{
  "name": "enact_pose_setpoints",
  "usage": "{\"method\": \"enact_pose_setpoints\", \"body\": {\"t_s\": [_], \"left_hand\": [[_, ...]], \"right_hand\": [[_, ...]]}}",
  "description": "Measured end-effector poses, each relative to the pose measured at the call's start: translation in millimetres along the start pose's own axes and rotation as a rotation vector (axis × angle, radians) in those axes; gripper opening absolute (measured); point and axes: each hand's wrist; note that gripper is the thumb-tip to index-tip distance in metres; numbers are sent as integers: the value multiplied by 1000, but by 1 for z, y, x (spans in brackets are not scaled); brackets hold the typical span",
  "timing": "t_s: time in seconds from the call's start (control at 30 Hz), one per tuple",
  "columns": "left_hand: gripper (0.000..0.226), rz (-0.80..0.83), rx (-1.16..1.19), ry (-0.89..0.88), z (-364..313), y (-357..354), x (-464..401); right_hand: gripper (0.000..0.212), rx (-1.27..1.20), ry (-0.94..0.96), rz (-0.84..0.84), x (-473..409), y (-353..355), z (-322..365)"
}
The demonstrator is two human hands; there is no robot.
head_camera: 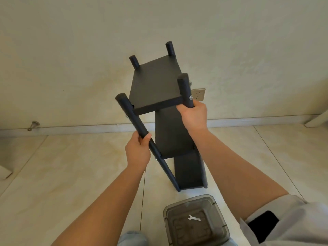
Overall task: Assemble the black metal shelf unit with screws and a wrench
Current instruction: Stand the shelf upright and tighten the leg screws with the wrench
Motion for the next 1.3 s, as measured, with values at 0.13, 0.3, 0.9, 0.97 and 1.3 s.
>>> {"method": "enact_pose_setpoints", "body": {"t_s": [0.13,0.3,0.9,0.97,1.3], "left_hand": [[20,-13,-32,-60,0,3,10],[18,-13,-75,-117,4,-2,17],[39,221,-529,73,108,-40,15],[36,235,-552,92,121,-43,13],[40,231,-592,138,160,-68,0]], "right_hand": [[28,-97,-62,-27,6,8,-10],[24,-123,-104,-18,5,20,-24],[40,700,193,54,42,33,-187],[37,752,150,103,50,41,-213],[35,1097,-31,740,116,48,-325]]}}
Point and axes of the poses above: each hand's wrist, its own x-axis away from the middle knuckle, its own y-axis out of the back of the hand, z = x × y, and after that the axes turned 2 degrees about x, right-handed
